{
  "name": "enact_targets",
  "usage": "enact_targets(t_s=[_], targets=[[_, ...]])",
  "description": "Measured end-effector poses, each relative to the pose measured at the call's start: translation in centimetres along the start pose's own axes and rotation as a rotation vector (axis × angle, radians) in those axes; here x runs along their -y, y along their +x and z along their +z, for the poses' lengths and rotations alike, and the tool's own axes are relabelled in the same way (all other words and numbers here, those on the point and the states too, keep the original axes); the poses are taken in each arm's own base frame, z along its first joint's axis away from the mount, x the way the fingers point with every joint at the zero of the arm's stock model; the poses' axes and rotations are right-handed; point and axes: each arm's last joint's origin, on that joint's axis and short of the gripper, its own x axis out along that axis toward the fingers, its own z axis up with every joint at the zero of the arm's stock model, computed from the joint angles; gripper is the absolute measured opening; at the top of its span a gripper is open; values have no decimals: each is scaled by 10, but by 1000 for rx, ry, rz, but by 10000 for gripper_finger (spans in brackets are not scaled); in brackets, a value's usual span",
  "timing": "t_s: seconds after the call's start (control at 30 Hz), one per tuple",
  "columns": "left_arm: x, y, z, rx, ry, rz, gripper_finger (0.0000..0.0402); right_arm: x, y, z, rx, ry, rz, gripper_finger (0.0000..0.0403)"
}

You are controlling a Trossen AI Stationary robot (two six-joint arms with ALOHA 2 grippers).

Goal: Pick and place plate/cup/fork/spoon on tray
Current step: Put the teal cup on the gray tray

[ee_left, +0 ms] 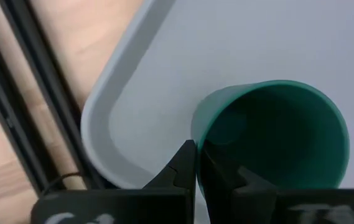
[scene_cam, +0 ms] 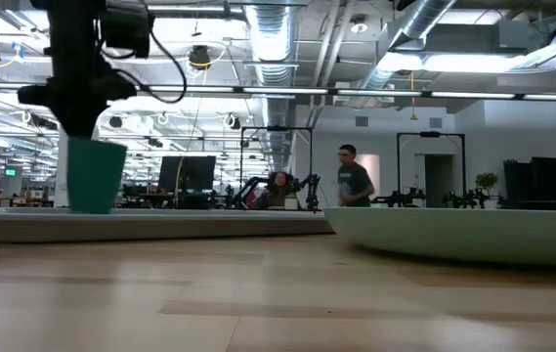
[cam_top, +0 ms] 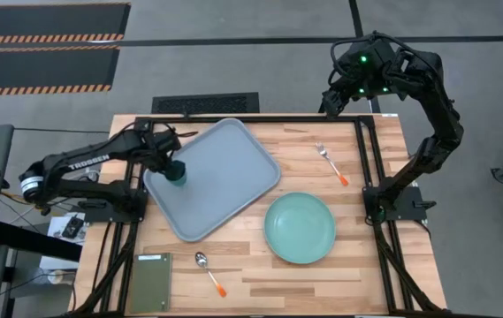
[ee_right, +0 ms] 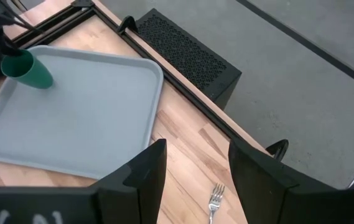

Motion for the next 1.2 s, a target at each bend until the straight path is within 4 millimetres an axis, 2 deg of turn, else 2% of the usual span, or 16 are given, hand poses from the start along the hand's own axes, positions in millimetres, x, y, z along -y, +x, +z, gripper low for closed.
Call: enact_targets(t_s=[0.1,0.37,0.6,0.83,1.07,1.2], targets=[[-2,7,-3,-16,3,17,0,0,0,0,0,14,0,198],[-1,8,1,39,-5,26,0,0,0,0,0,24,1,198],[-9,9,7,48,-28,51,0,0,0,0,0,27,1,198],[-14,16,23,97,-71,66,0,0,0,0,0,27,1,198],[-15,30,36,44,-75,82,0,0,0,0,0,26,1,198],[-19,31,39,35,-76,87,0,0,0,0,0,24,1,198]])
